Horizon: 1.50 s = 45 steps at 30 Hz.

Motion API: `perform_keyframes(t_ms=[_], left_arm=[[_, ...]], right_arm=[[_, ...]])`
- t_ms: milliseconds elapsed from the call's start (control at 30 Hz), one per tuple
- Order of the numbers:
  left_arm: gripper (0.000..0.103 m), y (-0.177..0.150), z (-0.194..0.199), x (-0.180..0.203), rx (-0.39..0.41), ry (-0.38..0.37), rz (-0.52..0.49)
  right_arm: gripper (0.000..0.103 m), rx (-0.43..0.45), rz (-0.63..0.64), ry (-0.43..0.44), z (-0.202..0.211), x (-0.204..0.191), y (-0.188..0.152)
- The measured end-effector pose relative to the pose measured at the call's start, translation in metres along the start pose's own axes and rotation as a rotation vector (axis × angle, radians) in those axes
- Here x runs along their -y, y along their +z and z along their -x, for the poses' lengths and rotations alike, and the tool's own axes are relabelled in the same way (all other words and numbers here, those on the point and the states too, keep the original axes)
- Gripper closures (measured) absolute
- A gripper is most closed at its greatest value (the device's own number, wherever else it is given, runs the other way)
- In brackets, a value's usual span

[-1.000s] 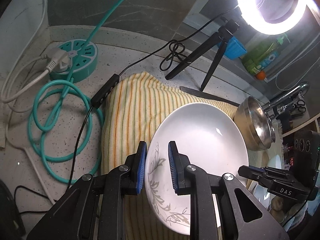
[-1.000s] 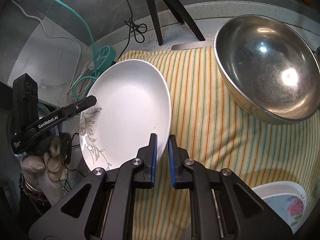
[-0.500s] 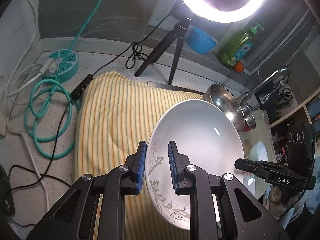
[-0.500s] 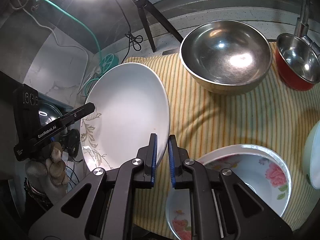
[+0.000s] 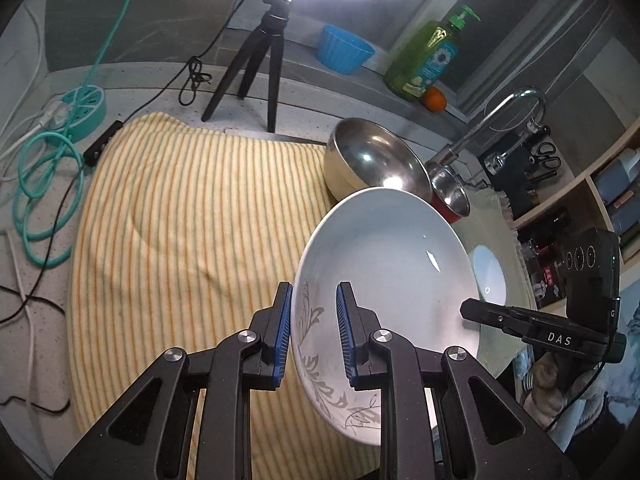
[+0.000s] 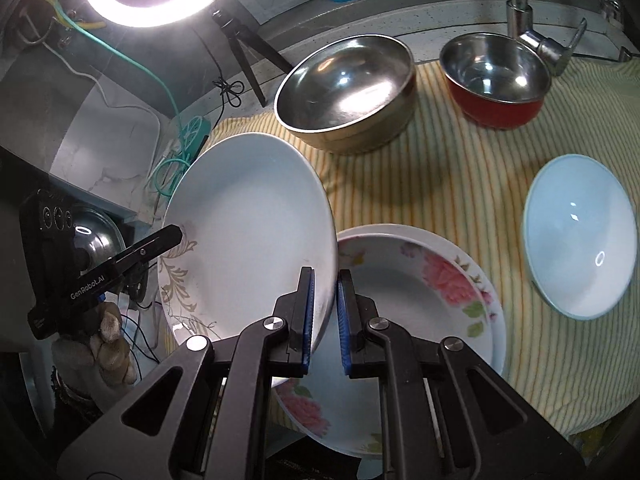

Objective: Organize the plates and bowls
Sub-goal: 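Lift the white leaf-pattern plate and carry it over the plate stack, then lower the white leaf-pattern plate onto the pink-rose plate with both grippers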

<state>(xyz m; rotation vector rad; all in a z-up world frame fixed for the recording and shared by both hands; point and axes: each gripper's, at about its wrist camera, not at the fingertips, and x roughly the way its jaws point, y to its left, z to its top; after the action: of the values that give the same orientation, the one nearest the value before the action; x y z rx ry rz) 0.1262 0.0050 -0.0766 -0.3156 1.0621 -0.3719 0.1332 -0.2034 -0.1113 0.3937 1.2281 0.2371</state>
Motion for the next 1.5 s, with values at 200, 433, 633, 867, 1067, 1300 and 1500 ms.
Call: perform_keyframes(t_ms=[200,433,633,867,1067,1300,1500], left_arm=[[0.083,-0.022,-0.015,0.025,-0.040,-0.020,0.004],[0.083,-0.042,-0.029,0.047,-0.080,-0.036,0.015],[0.083,-0.053,-0.034,0.057,-0.103,-0.038,0.017],[0.083,-0.060,-0.042,0.065,-0.122,-0.037,0.004],[0.083,-0.062,-0.046,0.067,-0.132,-0.027,-0.009],[0.083,-0.063,-0.048,0.069,-0.127,-0.005,-0.021],[0.083,-0.064,-0.051,0.067,-0.127,0.007,-0.022]], right_arm=[[0.092,-0.009,-0.019,-0.026,0.014,0.029,-0.016],[0.092,-0.027,-0.039,-0.048,0.024,0.056,-0.029],[0.092,-0.041,-0.053,-0.051,0.027,0.068,-0.040],[0.092,-0.049,-0.067,-0.059,0.030,0.077,-0.049],[0.092,-0.054,-0.073,-0.064,0.029,0.081,-0.053],[0.092,-0.057,-0.059,-0.081,0.025,0.080,-0.054],[0.092,-0.058,-0.032,-0.109,0.023,0.075,-0.054]])
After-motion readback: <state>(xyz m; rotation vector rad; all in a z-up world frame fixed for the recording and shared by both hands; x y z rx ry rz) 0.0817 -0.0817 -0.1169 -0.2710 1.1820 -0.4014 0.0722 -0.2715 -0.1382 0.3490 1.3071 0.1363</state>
